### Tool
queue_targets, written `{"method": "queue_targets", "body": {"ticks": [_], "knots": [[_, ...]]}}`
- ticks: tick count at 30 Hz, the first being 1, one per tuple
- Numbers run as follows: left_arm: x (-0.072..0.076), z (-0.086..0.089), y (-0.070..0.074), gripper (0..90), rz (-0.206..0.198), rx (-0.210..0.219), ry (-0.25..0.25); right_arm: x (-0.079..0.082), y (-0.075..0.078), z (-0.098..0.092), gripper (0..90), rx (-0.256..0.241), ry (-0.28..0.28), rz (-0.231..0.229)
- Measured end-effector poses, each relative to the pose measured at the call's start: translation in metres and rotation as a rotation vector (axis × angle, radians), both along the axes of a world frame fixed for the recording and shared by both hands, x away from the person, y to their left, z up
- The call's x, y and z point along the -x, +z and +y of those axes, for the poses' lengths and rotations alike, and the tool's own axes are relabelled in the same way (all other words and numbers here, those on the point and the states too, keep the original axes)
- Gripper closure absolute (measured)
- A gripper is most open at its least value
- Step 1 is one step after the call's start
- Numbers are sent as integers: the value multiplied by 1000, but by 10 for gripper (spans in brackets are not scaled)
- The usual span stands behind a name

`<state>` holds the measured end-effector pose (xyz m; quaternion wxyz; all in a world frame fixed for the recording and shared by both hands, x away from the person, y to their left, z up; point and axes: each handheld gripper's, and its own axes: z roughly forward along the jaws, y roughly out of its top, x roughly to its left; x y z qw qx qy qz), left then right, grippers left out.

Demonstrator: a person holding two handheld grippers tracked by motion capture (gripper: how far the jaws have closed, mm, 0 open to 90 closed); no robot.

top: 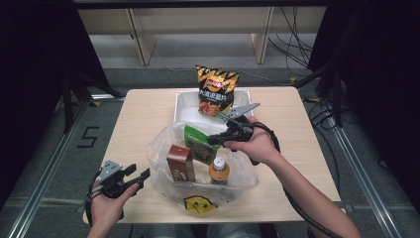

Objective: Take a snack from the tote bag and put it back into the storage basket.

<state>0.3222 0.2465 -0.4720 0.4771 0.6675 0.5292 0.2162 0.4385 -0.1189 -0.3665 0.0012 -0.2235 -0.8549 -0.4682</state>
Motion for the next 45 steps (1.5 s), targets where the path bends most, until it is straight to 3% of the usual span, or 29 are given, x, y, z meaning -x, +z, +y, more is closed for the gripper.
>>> {"method": "queue_targets", "body": {"ticks": [1, 13, 16, 19, 20, 22, 23, 24, 25, 28, 29, 32, 41, 42, 45], "knots": [[0, 0, 0, 393, 0, -1, -1, -1, 0, -1, 900, 3, -12, -25], [0, 0, 0, 393, 3, -4, 0, -3, 6, -6, 900, -49, -22, -33], [0, 0, 0, 393, 3, -5, 0, -2, 8, -8, 900, -40, -50, -29], [0, -1, 0, 393, 3, -3, 0, -4, 7, -8, 900, -62, -23, -56], [0, -1, 0, 393, 3, -3, 0, -3, 8, -8, 900, -61, -37, -42], [0, 0, 0, 394, 4, -4, 0, -4, 9, -10, 900, -65, -47, -68], [0, 0, 0, 393, 4, -4, 0, -2, 10, -9, 900, -80, -54, -37], [0, 0, -1, 393, 5, -5, 0, -3, 10, -10, 900, -76, -57, -69], [0, 0, -1, 393, 5, -5, -1, -3, 11, -10, 900, -85, -54, -58], [0, 0, -1, 393, 5, -6, -1, -6, 11, -11, 900, -101, -38, -86], [0, 0, -1, 393, 6, -5, -1, -2, 12, -12, 900, -100, -77, -47], [0, 0, -1, 393, 5, -6, -1, -3, 13, -12, 900, -120, -80, -54], [0, 0, -1, 394, 7, -7, 0, -4, 17, -16, 900, -116, -78, -82], [-1, 0, -1, 393, 7, -5, -1, -2, 17, -15, 900, -132, -88, -54], [0, -1, -2, 394, 6, -4, -4, -2, 20, -16, 900, -127, -93, -57]]}}
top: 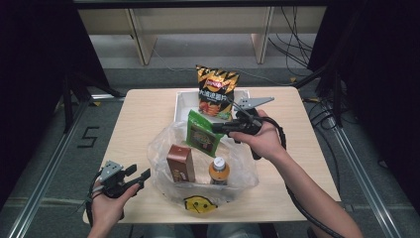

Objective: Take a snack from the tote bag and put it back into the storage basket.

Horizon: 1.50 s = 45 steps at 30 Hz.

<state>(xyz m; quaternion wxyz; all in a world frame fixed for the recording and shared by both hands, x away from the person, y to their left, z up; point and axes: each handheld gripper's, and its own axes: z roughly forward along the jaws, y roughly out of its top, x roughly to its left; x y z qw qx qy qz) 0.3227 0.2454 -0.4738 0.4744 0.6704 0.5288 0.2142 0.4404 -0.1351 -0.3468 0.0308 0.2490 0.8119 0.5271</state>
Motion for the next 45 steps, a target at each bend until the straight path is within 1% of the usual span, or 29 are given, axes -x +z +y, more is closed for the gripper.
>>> {"method": "queue_targets", "body": {"ticks": [1, 2, 5, 7, 10, 11, 14, 15, 17, 19, 20, 21, 22, 25, 26, 28, 29, 31, 32, 33, 34, 37, 38, 40, 41, 42, 43, 44, 45], "knots": [[0, 0, 0, 394, 1, 1, 0, -3, 1, -2, 900, 7, 4, -35], [0, 0, 0, 394, 1, 1, 0, -2, 1, -1, 900, -5, 1, -16], [0, -1, 0, 394, 2, 1, 0, -3, 2, -3, 900, -4, 5, -25], [0, 0, 0, 394, 2, 1, 1, -2, 3, -3, 900, 0, -9, -18], [0, 0, 0, 394, 3, -1, 4, -3, 3, -3, 900, -19, -9, -9], [0, 0, 0, 394, 3, -1, 4, -4, 3, -4, 900, -5, -5, -24], [0, 0, 0, 394, 3, -1, 3, -4, 5, -4, 900, -11, -9, -25], [0, 0, 0, 394, 3, 0, 3, -5, 5, -4, 900, -14, -9, -42], [0, 0, 0, 394, 3, -1, 3, -3, 6, -5, 900, -21, -15, -13], [0, 0, 0, 394, 2, 1, 6, -3, 7, -5, 900, -20, -21, -11], [0, 0, 0, 394, 2, 5, 3, -3, 7, -6, 900, -19, -20, -22], [0, 0, 0, 394, 2, 3, 4, -3, 8, -5, 900, -32, -21, -11], [0, 0, 0, 394, 2, 2, 2, -4, 9, -6, 900, -21, -23, -29], [0, -1, 0, 394, 2, 4, 3, -5, 9, -6, 900, -32, -22, -35], [0, -1, 0, 394, 3, 3, 3, -3, 10, -6, 900, -38, -25, -14], [0, -1, 0, 394, 4, 1, 5, -4, 11, -6, 900, -27, -30, -29], [0, -1, 0, 394, 4, 0, 4, -4, 12, -6, 900, -29, -33, -24], [0, -1, -1, 394, 4, 1, 4, -6, 12, -6, 900, -40, -21, -41], [0, -1, -1, 394, 5, 1, 4, -4, 14, -6, 900, -38, -37, -25], [0, -1, -1, 394, 3, 2, 4, -6, 14, -7, 900, -34, -29, -57], [0, -1, -1, 394, 4, 1, 4, -6, 15, -6, 900, -44, -26, -40], [0, -1, -1, 394, 4, 1, 4, -6, 17, -6, 900, -46, -41, -37], [0, -1, 0, 394, 3, 2, 4, -8, 17, -6, 900, -56, -32, -59], [0, -1, -1, 394, 2, 4, 3, -6, 20, -6, 900, -55, -47, -27], [0, -1, 0, 394, 3, 1, 5, -8, 19, -6, 900, -60, -43, -60], [0, -1, -1, 394, 4, 2, 5, -9, 20, -7, 900, -58, -35, -58], [0, -1, -1, 394, 5, 1, 4, -7, 21, -7, 900, -60, -41, -32], [0, -1, -1, 394, 5, 1, 4, -8, 21, -7, 900, -62, -50, -49], [0, -2, -1, 394, 4, 1, 3, -8, 22, -7, 900, -65, -48, -45]]}}
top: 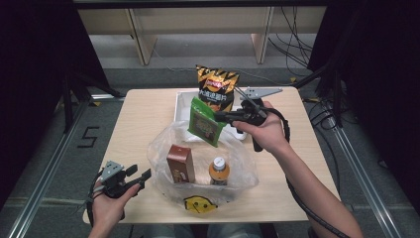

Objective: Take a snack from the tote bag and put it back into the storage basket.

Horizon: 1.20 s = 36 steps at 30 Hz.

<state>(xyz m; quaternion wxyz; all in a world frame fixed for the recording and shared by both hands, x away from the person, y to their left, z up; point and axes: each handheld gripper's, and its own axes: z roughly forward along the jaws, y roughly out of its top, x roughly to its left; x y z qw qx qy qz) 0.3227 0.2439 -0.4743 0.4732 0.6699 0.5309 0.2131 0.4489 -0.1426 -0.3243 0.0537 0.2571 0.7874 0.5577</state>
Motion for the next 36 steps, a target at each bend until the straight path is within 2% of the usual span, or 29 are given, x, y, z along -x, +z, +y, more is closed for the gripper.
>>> {"method": "queue_targets", "body": {"ticks": [3, 4, 6, 9, 11, 12, 14, 16, 17, 20, 25, 26, 29, 36], "knots": [[0, 0, 0, 394, -4, 3, -1, -1, 2, -1, 900, -5, -9, 9], [0, 0, 0, 394, -4, 3, -1, -3, 2, -1, 900, -10, 0, -11], [0, 0, 0, 394, -1, -1, 0, -3, 4, -2, 900, -5, -18, -1], [0, 0, 0, 394, -6, 3, -1, -5, 6, -3, 900, -8, -8, -25], [-1, -1, 0, 394, -3, 5, -3, -3, 7, -2, 900, -18, -19, 1], [0, -1, 0, 393, -1, -1, -4, -4, 8, -3, 900, -10, -16, -25], [0, -1, 0, 394, -1, -2, -6, -3, 10, -2, 900, -16, -27, -8], [0, -1, 0, 394, -2, 0, -5, -5, 11, -2, 900, -12, -17, -30], [0, -1, 0, 394, -2, 1, -4, -4, 12, -2, 900, -17, -27, -13], [0, -1, -1, 394, 2, -1, -6, -7, 13, -2, 900, -10, -27, -32], [0, 0, 0, 394, -1, 2, -5, -7, 16, -1, 900, -15, -35, -16], [0, -1, 0, 394, 0, 1, -4, -8, 16, -1, 900, -13, -32, -31], [0, -1, 0, 394, -1, -1, -7, -9, 17, -1, 900, -12, -34, -37], [0, 0, 0, 394, -2, 4, -3, -11, 18, 0, 900, -16, -43, -29]]}}
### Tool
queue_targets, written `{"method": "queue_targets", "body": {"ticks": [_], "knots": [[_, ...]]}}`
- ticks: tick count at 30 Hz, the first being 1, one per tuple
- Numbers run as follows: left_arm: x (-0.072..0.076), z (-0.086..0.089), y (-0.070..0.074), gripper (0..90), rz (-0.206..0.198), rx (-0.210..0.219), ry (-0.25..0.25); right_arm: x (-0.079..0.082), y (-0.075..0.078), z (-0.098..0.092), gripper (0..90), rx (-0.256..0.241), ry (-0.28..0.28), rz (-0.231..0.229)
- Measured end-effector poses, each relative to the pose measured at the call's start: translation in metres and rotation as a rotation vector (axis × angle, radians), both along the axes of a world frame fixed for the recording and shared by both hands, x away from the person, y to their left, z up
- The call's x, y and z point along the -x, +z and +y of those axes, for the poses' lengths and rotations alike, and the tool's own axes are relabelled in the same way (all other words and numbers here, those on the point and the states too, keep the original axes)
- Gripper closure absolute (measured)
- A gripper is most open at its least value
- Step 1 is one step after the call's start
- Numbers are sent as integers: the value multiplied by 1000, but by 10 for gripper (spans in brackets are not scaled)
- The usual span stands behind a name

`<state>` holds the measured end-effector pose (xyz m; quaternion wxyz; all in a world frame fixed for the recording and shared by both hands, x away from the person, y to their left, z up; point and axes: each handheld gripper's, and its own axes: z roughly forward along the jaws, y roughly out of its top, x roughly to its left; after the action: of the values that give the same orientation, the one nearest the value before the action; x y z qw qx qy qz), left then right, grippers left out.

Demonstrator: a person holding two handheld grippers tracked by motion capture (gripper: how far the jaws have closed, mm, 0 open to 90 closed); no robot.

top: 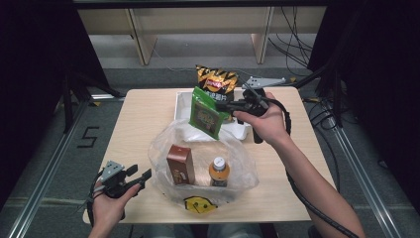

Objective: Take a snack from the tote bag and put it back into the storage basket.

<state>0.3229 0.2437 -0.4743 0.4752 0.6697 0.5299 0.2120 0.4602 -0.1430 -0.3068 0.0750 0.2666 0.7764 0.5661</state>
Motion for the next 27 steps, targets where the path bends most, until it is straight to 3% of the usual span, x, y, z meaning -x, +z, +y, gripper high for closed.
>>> {"method": "queue_targets", "body": {"ticks": [1, 5, 10, 14, 16, 20, 21, 27], "knots": [[0, 0, 0, 394, 0, -1, 1, 1, 0, 0, 900, 0, -6, 20], [0, 0, 0, 394, 1, 0, -1, -2, 0, 1, 900, -1, 2, -9], [0, 0, 0, 394, -1, 1, 0, 0, 2, 1, 900, -6, -15, 21], [0, 0, 0, 394, -2, 2, -3, -4, 3, -1, 900, -4, -18, -14], [0, 0, 0, 394, -1, -1, -1, -3, 5, -1, 900, -13, -21, 4], [-1, 0, -1, 394, 3, 2, 3, -5, 7, -3, 900, -11, -29, -24], [0, 0, 0, 394, 8, -5, 8, -4, 8, -3, 900, -16, -31, -2], [0, 0, 0, 394, 4, 0, 5, -6, 11, -3, 900, -21, -39, -2]]}}
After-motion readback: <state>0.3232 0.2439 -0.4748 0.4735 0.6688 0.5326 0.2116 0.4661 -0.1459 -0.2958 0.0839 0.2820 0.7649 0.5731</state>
